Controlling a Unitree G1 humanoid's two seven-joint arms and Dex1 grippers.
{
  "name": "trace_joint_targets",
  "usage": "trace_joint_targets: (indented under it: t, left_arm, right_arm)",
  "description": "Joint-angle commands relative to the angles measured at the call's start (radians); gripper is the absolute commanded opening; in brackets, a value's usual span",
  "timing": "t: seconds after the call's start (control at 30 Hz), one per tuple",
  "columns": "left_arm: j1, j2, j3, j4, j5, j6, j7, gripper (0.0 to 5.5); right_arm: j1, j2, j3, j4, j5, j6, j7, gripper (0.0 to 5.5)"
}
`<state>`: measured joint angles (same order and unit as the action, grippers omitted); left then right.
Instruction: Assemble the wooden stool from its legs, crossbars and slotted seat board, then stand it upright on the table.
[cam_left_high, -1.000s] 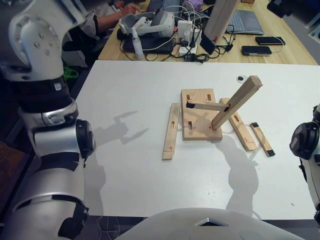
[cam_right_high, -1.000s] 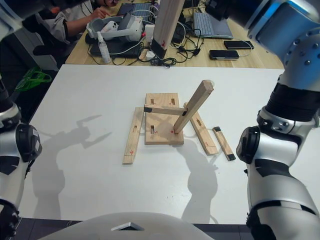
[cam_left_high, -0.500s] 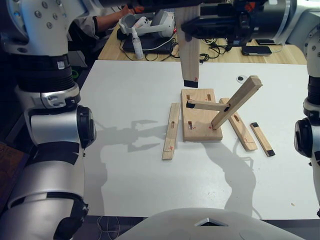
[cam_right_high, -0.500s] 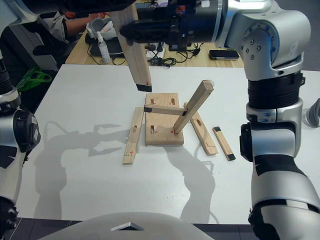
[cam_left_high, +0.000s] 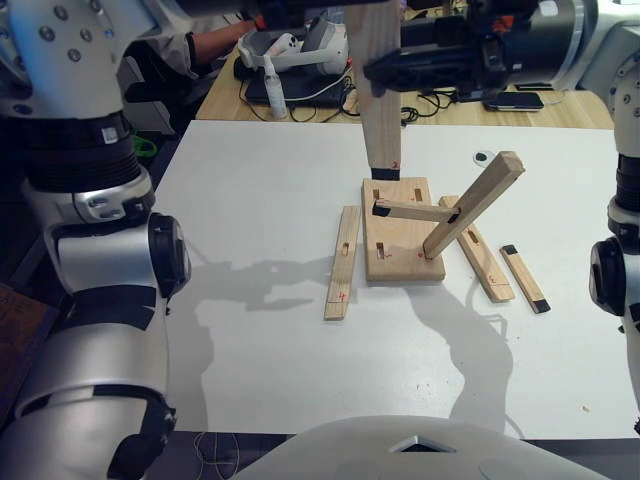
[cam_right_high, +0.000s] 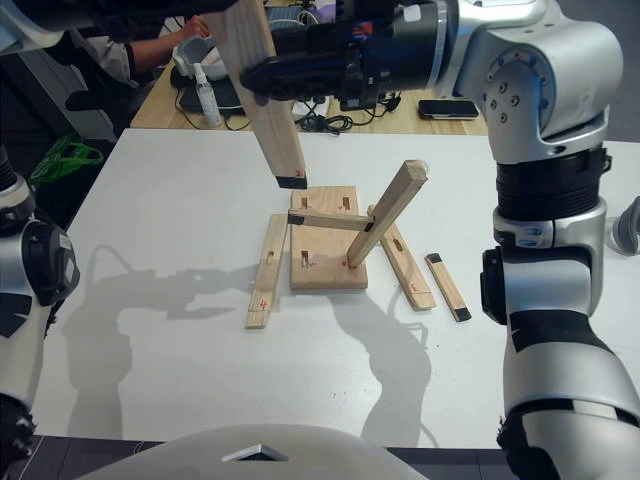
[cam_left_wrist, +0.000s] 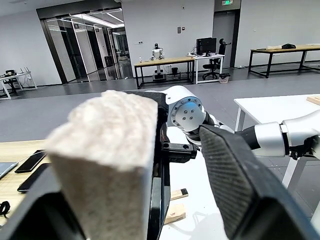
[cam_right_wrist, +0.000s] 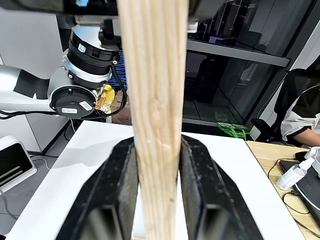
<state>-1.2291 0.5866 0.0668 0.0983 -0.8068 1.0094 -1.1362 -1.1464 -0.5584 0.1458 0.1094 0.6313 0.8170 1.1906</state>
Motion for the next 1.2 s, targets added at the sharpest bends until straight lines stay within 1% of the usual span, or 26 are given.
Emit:
trace_joint_targets:
  t: [0.03, 0.23, 0.37, 0.7, 0.73, 0.87, 0.97, 1.07, 1.1, 1.17, 1.2]
  left_arm:
    - [0.012, 0.022, -0.007, -0.014, -0.008, 0.005, -0.029, 2.36]
    - [0.025, 0.032, -0.01, 0.004, 0.019, -0.032, -0.032, 1.56]
    - [0.035, 0.037, 0.002, 0.0, 0.011, -0.037, -0.023, 1.12]
    - [0.062, 0.026, 0.03, -0.02, -0.004, -0.038, 0.019, 1.06]
    - [0.064, 0.021, 0.04, -0.026, -0.011, -0.035, 0.033, 1.06]
    - [0.09, 0.019, 0.067, -0.045, -0.028, -0.031, 0.072, 1.02]
    - [0.114, 0.025, 0.098, -0.05, -0.032, -0.036, 0.113, 1.02]
    - [0.147, 0.038, 0.127, -0.053, -0.02, -0.051, 0.158, 1.02]
    - [0.157, 0.039, 0.139, -0.053, -0.015, -0.058, 0.18, 1.02]
    - [0.179, 0.014, 0.191, -0.048, -0.002, -0.072, 0.295, 1.02]
    - [0.203, 0.002, 0.208, -0.06, 0.021, -0.081, 0.368, 1.02]
  right_arm:
    - [0.006, -0.014, -0.01, -0.002, -0.024, -0.005, 0.001, 1.0]
    - [0.005, -0.025, -0.021, 0.004, -0.035, -0.007, 0.015, 1.0]
    - [0.009, -0.032, -0.03, 0.003, -0.033, -0.007, 0.021, 1.0]
    - [0.026, -0.016, -0.066, -0.008, -0.039, -0.033, -0.016, 1.0]
    - [0.029, -0.015, -0.071, -0.008, -0.04, -0.038, -0.021, 1.37]
    - [0.053, -0.035, -0.083, -0.032, -0.039, -0.052, -0.012, 1.99]
    - [0.054, -0.062, -0.128, -0.02, -0.032, -0.053, -0.022, 2.48]
    - [0.025, -0.092, -0.239, 0.015, 0.029, -0.012, -0.043, 2.9]
    - [0.013, -0.094, -0.284, 0.031, 0.052, -0.002, -0.066, 3.12]
    - [-0.011, -0.08, -0.38, 0.081, 0.076, 0.01, -0.178, 3.15]
    - [-0.012, -0.068, -0.421, 0.115, 0.064, 0.0, -0.267, 3.15]
